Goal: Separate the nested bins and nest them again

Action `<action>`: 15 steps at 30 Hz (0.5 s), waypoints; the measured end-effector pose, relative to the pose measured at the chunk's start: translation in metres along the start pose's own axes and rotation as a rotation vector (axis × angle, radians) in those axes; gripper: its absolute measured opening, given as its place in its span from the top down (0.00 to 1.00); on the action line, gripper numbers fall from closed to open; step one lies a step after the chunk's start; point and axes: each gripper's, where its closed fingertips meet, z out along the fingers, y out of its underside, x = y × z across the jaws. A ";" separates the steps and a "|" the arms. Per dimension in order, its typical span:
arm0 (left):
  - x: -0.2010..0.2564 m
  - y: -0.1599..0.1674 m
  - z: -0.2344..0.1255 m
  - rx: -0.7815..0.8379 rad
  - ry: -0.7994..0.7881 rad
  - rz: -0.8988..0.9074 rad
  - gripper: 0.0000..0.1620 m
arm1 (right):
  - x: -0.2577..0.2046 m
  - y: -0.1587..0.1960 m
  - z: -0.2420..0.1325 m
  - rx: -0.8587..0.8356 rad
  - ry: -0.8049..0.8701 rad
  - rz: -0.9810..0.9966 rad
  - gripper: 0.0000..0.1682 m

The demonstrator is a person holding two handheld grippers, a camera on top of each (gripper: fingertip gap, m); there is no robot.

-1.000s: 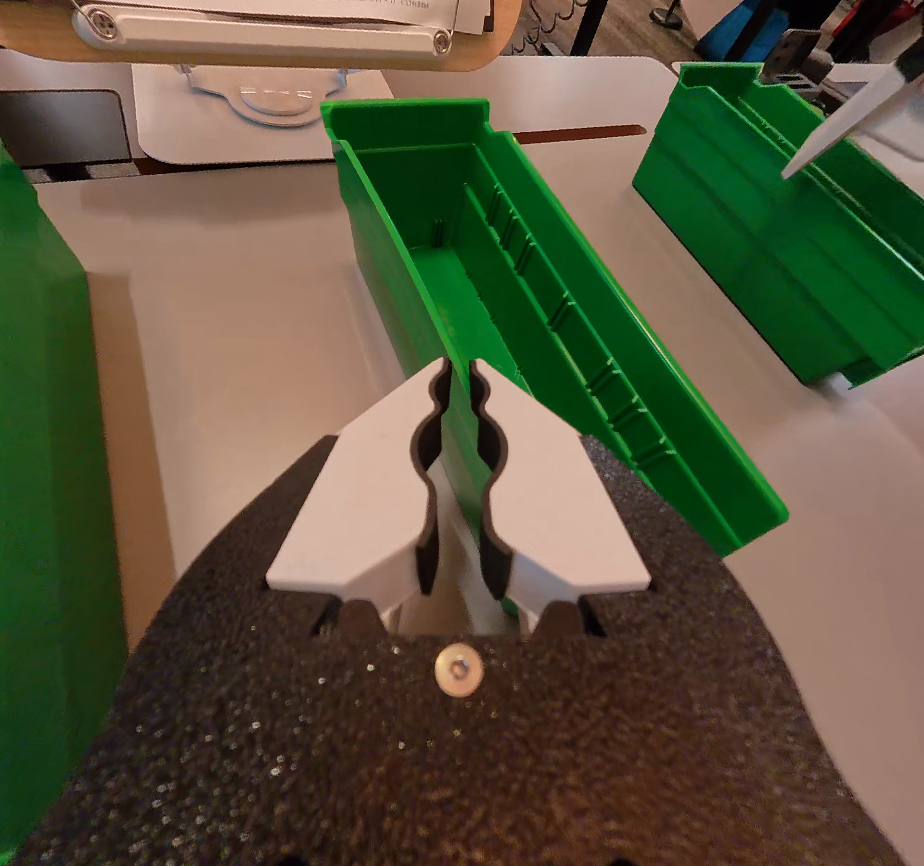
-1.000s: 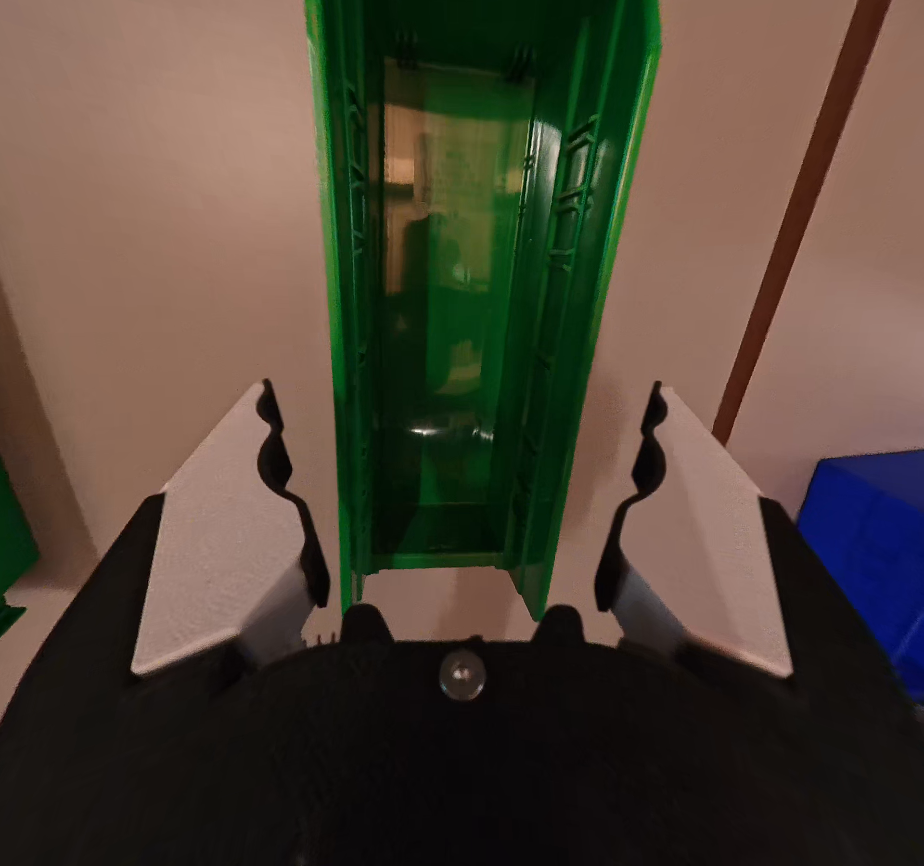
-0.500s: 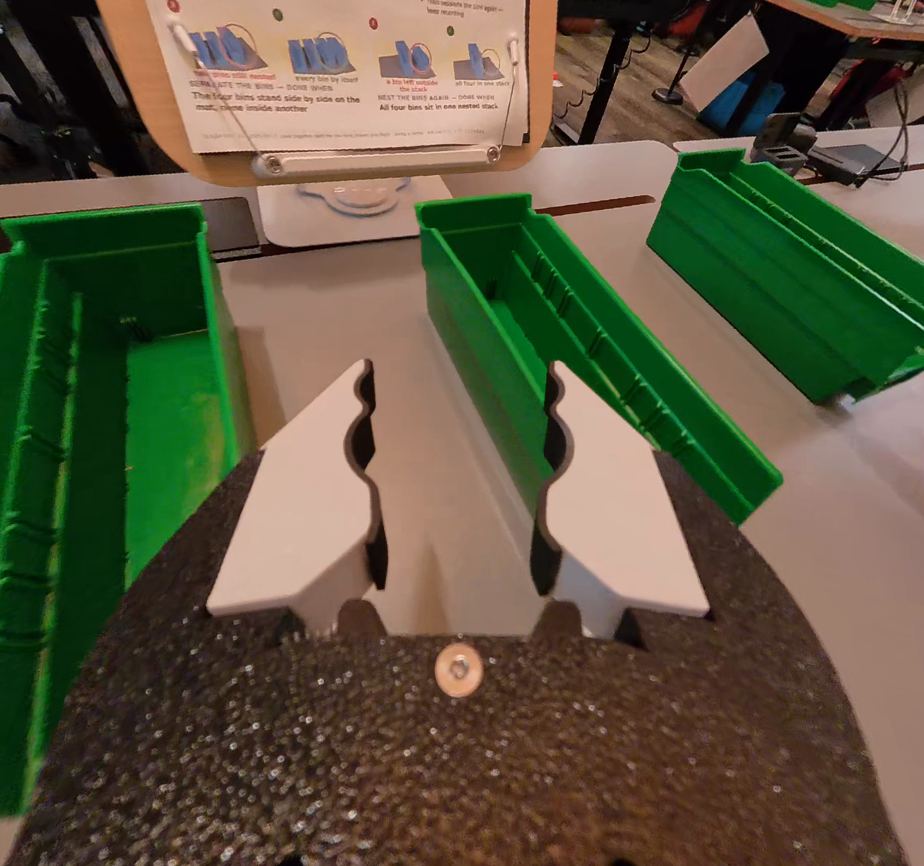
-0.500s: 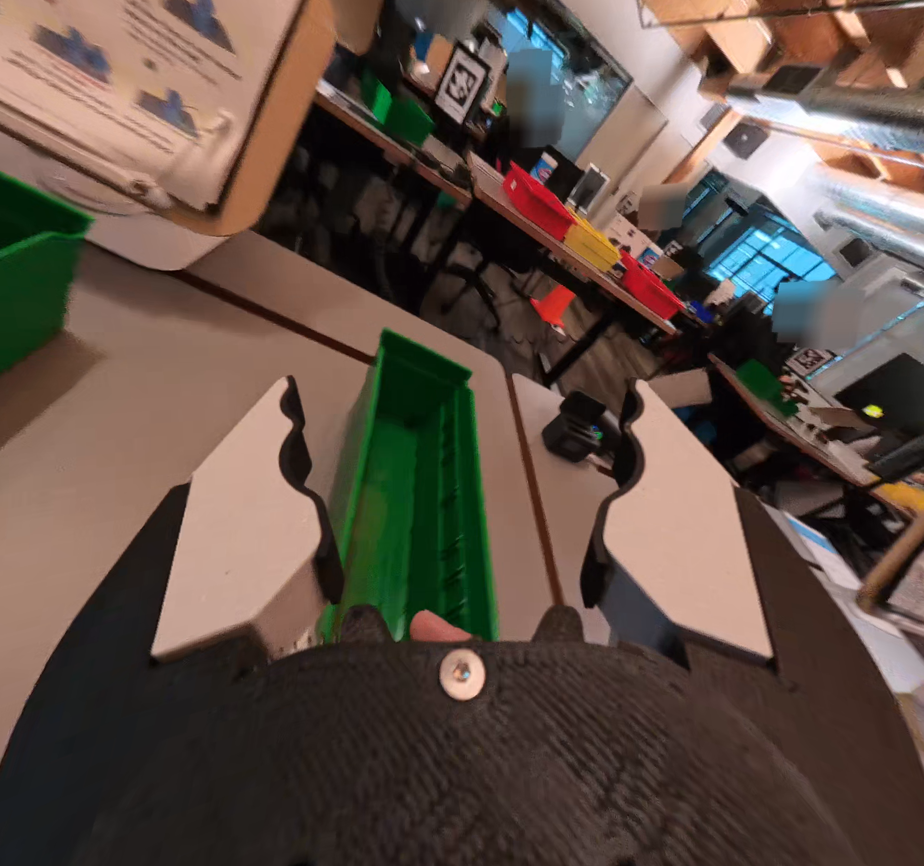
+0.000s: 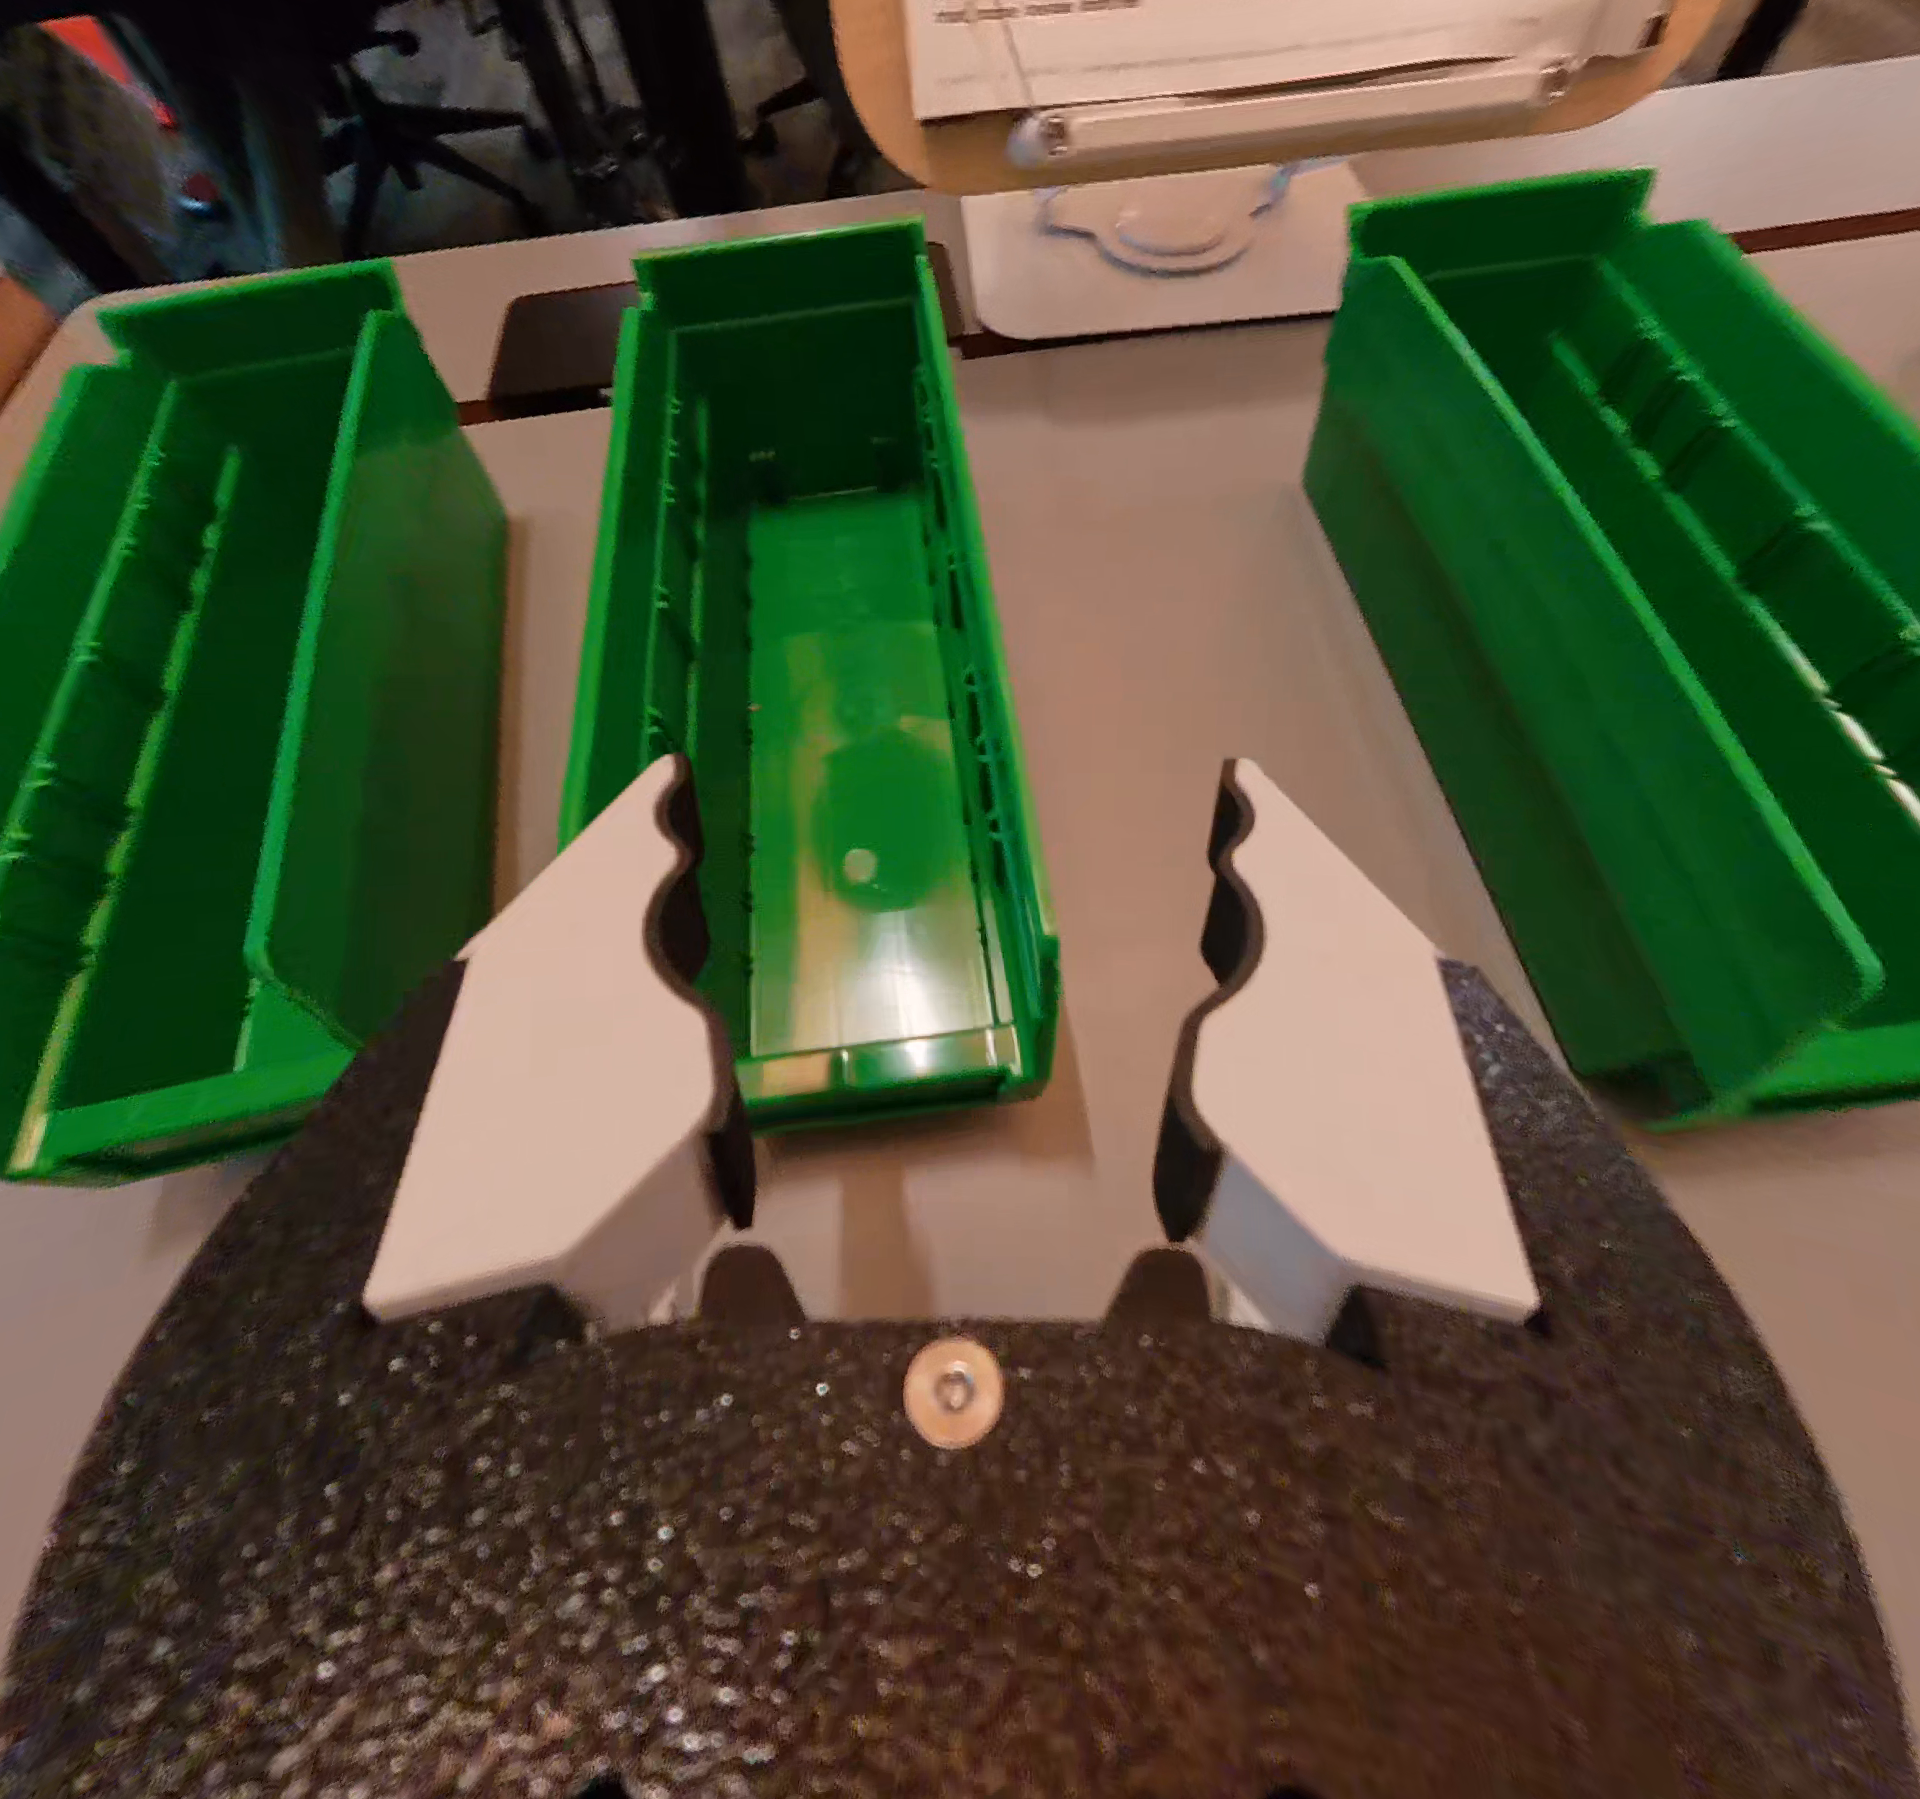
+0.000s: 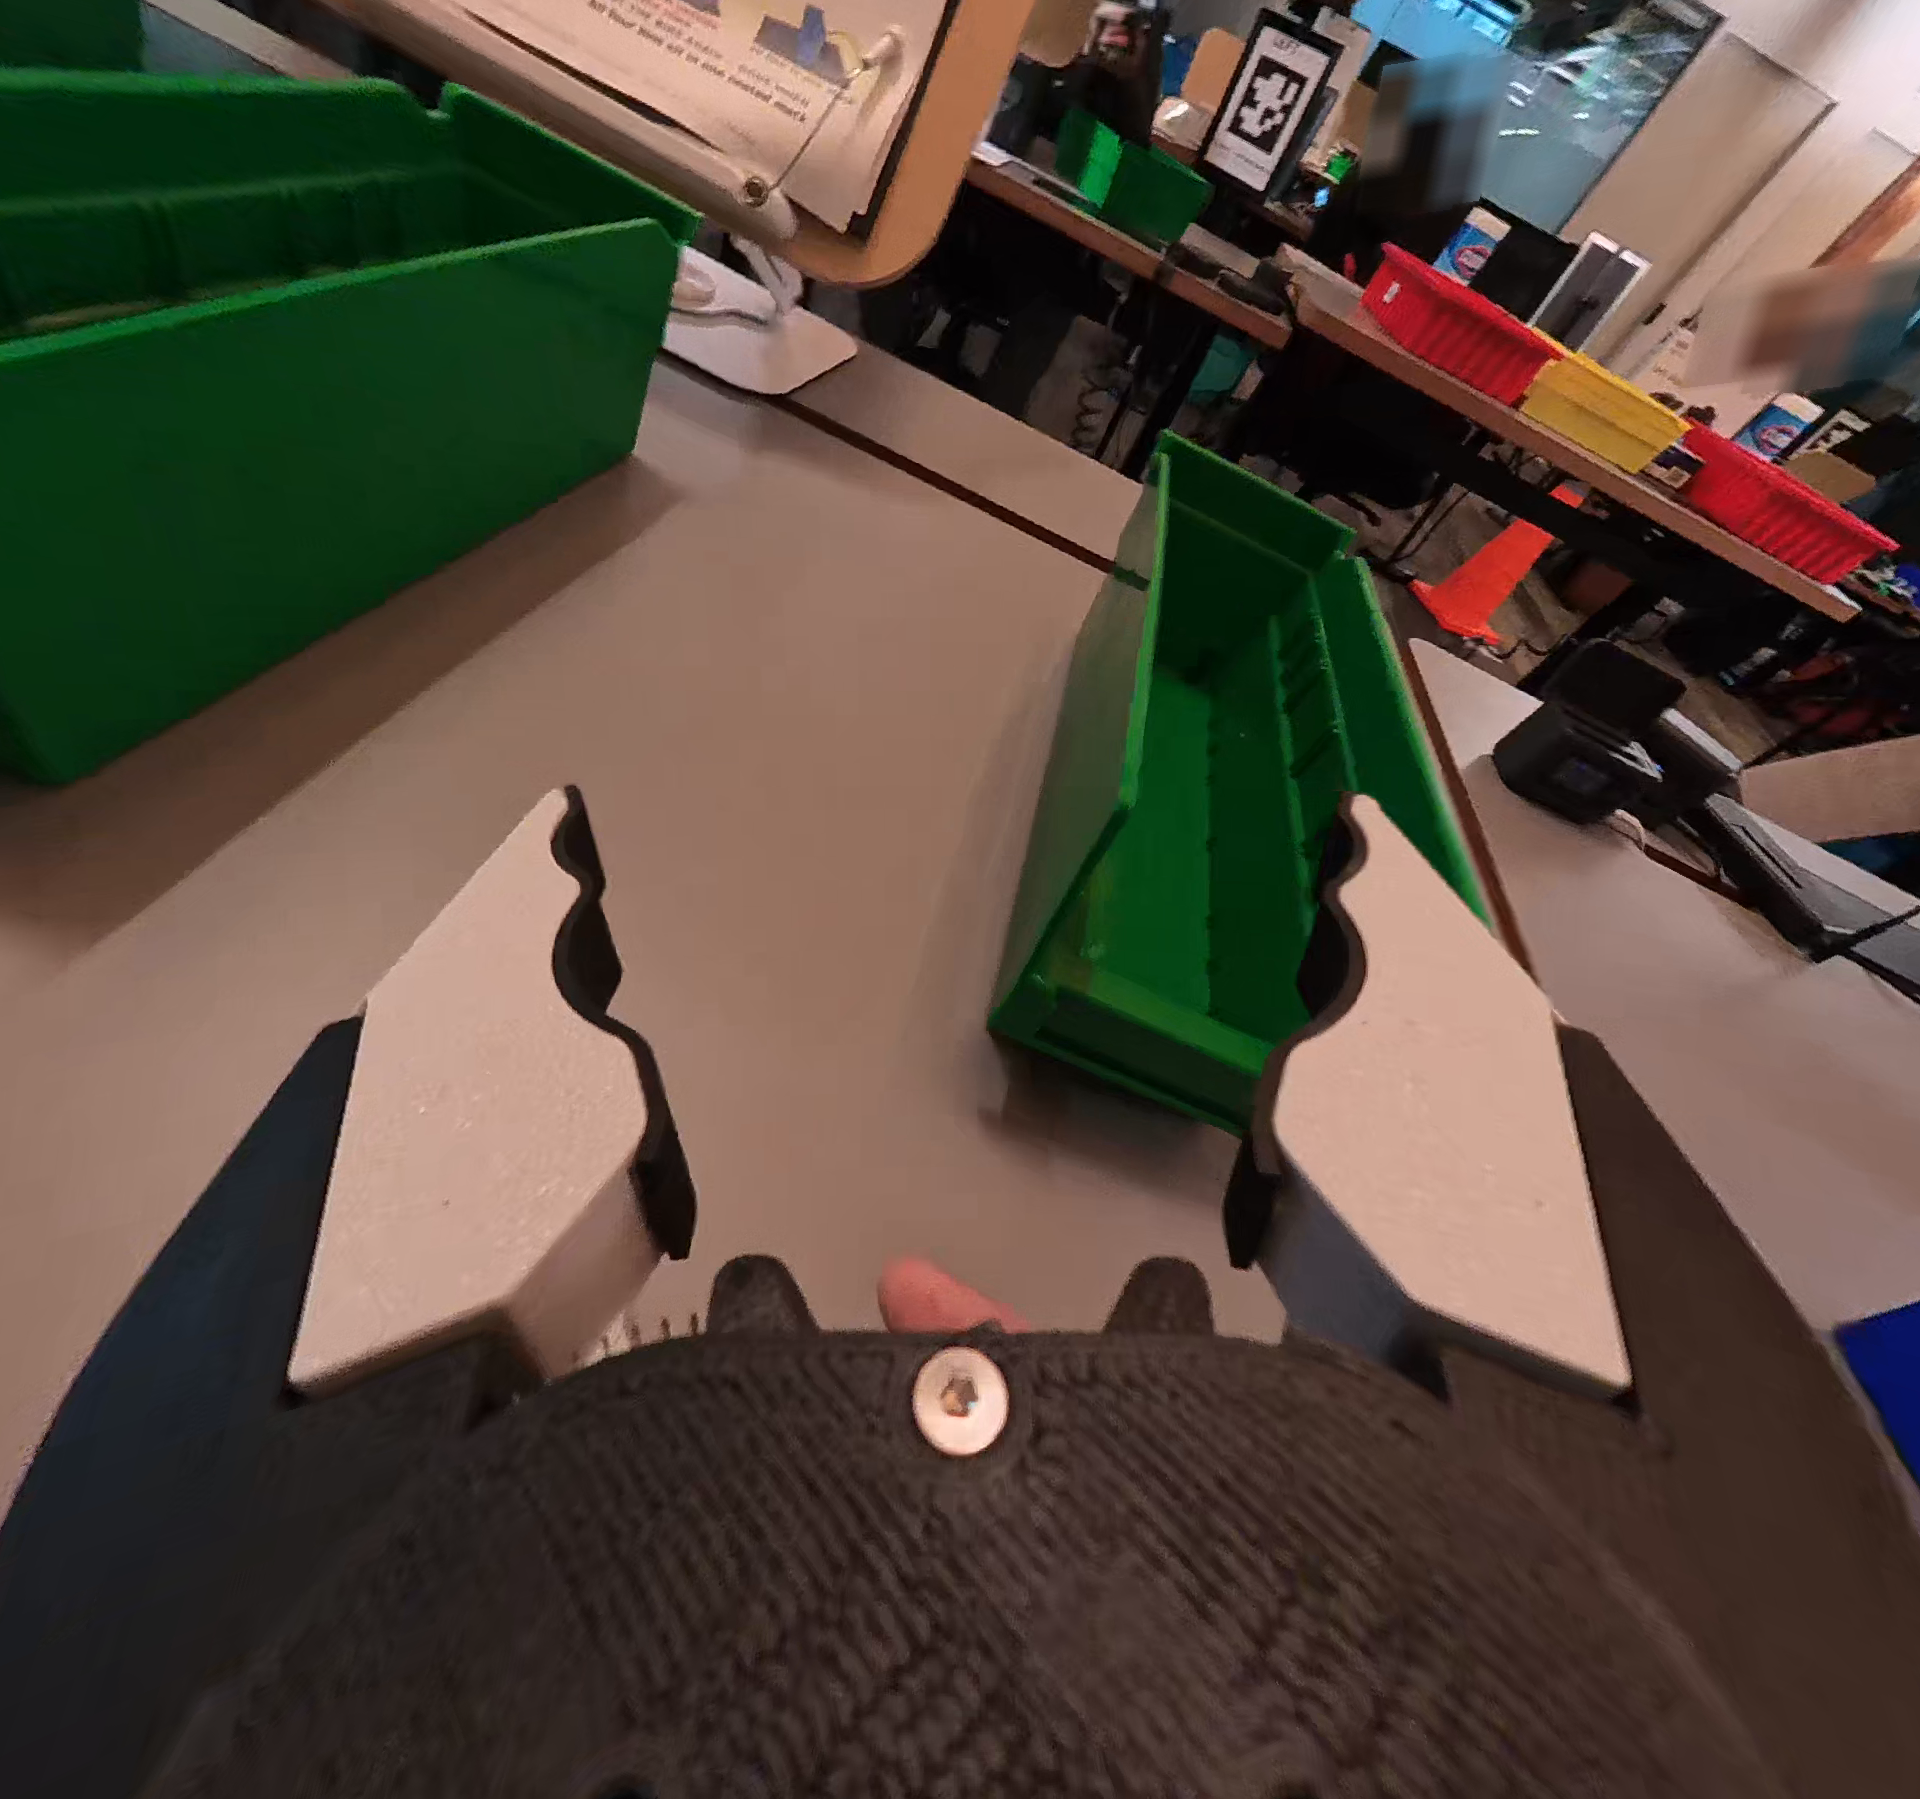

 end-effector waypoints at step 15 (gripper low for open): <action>-0.033 -0.028 0.098 -0.592 0.048 0.157 0.26 | 0.019 -0.001 -0.009 -0.005 -0.017 0.055 0.23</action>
